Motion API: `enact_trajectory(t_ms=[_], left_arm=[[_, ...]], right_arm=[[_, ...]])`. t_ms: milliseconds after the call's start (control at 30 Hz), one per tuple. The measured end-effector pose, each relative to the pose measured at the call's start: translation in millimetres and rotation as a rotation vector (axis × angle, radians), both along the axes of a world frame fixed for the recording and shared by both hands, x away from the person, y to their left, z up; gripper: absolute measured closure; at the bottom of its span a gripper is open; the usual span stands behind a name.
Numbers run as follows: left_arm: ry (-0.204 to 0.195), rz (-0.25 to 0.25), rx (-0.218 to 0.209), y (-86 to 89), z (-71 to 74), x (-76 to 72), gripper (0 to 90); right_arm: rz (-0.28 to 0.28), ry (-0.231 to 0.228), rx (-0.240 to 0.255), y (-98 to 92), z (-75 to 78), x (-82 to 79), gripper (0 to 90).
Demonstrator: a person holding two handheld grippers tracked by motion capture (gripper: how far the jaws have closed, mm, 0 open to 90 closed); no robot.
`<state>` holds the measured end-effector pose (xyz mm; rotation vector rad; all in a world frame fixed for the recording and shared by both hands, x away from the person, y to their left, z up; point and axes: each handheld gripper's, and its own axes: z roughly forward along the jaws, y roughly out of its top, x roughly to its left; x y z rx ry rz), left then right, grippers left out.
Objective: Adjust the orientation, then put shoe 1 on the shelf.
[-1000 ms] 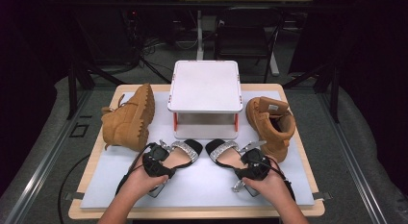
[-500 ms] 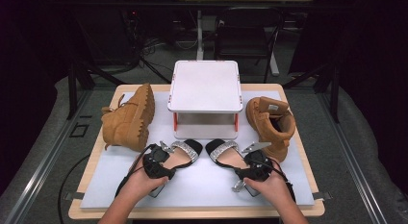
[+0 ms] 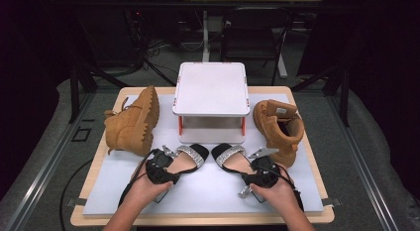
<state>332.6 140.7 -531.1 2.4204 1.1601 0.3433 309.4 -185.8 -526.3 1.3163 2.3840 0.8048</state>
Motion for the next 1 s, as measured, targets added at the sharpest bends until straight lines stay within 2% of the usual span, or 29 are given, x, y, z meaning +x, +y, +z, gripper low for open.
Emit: enact_trajectory(t_ms=[667, 1000], left_arm=[[0.004, 0.030, -0.026, 2.4, 0.3, -0.3, 41.3], [0.005, 0.028, -0.024, 3.2, 1.1, -0.8, 41.3]], right_arm=[[-0.010, -0.012, 0.008, -0.1, -0.5, -2.1, 42.1], [-0.021, -0.015, 0.008, 0.8, -0.2, -3.4, 42.2]])
